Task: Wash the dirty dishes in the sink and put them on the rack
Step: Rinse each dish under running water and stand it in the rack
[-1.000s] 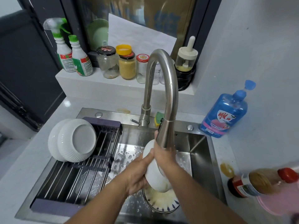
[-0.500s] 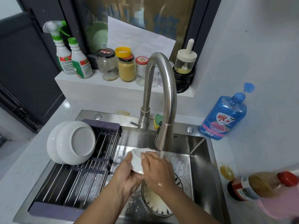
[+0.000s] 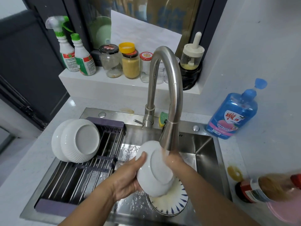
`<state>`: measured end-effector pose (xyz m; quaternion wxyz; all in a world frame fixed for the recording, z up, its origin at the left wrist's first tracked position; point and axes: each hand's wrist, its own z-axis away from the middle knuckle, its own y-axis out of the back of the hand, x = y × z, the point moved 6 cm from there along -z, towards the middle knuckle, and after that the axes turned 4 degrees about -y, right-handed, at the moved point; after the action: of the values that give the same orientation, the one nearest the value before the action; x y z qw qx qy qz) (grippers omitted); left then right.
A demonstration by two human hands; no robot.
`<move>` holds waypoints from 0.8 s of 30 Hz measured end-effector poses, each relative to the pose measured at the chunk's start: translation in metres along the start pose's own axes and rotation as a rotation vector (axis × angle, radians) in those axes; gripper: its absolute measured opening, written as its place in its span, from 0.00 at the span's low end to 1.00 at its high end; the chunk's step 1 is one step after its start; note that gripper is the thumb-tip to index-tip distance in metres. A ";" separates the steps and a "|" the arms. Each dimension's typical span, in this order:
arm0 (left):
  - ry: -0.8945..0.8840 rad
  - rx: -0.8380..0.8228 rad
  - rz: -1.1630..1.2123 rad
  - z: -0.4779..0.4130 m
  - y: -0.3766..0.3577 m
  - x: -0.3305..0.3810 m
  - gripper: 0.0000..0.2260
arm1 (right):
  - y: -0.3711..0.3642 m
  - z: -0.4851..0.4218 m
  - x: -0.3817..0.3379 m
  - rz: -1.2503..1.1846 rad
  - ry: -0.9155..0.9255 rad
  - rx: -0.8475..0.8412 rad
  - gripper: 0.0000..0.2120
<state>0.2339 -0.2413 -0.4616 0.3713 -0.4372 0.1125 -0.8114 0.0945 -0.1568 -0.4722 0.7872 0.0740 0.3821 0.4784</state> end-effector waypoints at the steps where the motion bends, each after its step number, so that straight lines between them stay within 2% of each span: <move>1: -0.006 -0.001 -0.030 0.000 -0.005 -0.002 0.21 | -0.008 0.006 -0.002 0.043 0.009 0.007 0.29; 3: -0.015 -0.011 -0.008 0.000 -0.013 -0.007 0.20 | -0.021 0.018 -0.007 -0.037 0.025 0.034 0.46; 4: -0.020 -0.019 0.021 0.000 -0.018 -0.007 0.19 | -0.024 0.017 -0.010 -0.106 0.053 0.087 0.48; 6: -0.030 -0.024 0.075 0.001 -0.018 -0.009 0.18 | -0.037 0.011 -0.010 -0.146 0.154 0.062 0.47; 10: -0.025 -0.024 0.089 0.004 -0.009 -0.012 0.16 | -0.034 0.021 -0.011 -0.135 0.165 -0.029 0.41; 14: -0.044 -0.001 0.177 0.004 -0.006 -0.006 0.18 | 0.001 0.007 0.007 -0.026 0.008 0.145 0.25; 17: -0.071 -0.009 0.134 0.002 -0.006 0.001 0.18 | 0.004 -0.003 0.018 0.017 -0.088 0.132 0.16; 20: -0.102 -0.026 -0.026 0.000 -0.011 0.007 0.19 | -0.008 -0.001 0.016 -0.186 -0.066 0.121 0.18; 23: -0.130 -0.037 -0.212 -0.002 -0.021 0.005 0.24 | -0.026 0.012 0.010 -0.409 -0.052 0.089 0.31; 24: -0.135 -0.030 -0.278 -0.003 -0.023 0.003 0.26 | -0.031 0.020 0.009 -0.424 -0.036 0.079 0.32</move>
<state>0.2186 -0.2275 -0.4495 0.2554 -0.5077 0.0378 -0.8219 0.1318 -0.1607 -0.4776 0.8734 0.0310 0.3934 0.2853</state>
